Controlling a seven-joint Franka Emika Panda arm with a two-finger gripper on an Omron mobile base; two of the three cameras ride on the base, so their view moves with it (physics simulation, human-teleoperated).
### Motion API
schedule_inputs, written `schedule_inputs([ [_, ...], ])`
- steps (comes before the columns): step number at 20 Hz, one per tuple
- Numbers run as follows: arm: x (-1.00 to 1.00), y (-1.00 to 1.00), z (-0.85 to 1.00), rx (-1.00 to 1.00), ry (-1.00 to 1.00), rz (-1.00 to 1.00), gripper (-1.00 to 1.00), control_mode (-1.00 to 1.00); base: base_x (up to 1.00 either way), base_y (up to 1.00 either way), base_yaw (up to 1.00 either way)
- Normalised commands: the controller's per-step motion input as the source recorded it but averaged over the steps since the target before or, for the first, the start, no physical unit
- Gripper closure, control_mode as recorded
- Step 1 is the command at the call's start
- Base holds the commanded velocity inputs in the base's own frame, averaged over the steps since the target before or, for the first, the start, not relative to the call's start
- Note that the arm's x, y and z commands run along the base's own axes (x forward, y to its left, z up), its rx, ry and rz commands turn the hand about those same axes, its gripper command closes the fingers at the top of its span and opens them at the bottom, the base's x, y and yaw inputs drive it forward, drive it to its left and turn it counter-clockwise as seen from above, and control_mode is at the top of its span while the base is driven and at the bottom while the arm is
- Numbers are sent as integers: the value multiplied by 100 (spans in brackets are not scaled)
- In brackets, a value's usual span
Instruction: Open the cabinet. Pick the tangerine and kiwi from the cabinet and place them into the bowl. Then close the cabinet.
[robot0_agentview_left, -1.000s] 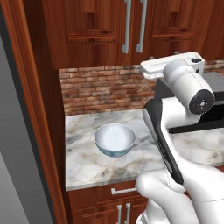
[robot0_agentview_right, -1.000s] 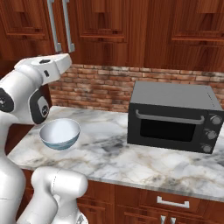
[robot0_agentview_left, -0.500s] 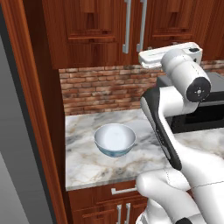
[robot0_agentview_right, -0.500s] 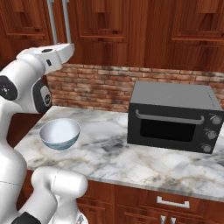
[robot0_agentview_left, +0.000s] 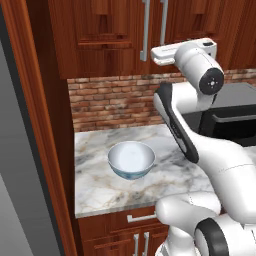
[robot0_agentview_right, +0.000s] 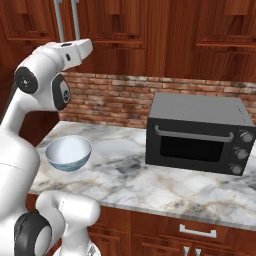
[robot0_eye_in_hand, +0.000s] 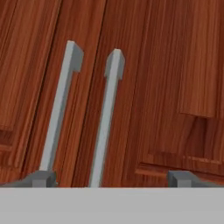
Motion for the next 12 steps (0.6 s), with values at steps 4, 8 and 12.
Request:
schedule_inputs([
  [4, 79, 1, 0, 1, 0, 4, -100, -100, 0, 0, 0],
  [8, 88, 6, 0, 4, 2, 4, -100, -100, 0, 0, 0],
  [12, 100, 2, 0, 5, 4, 3, -100, -100, 0, 0, 0],
])
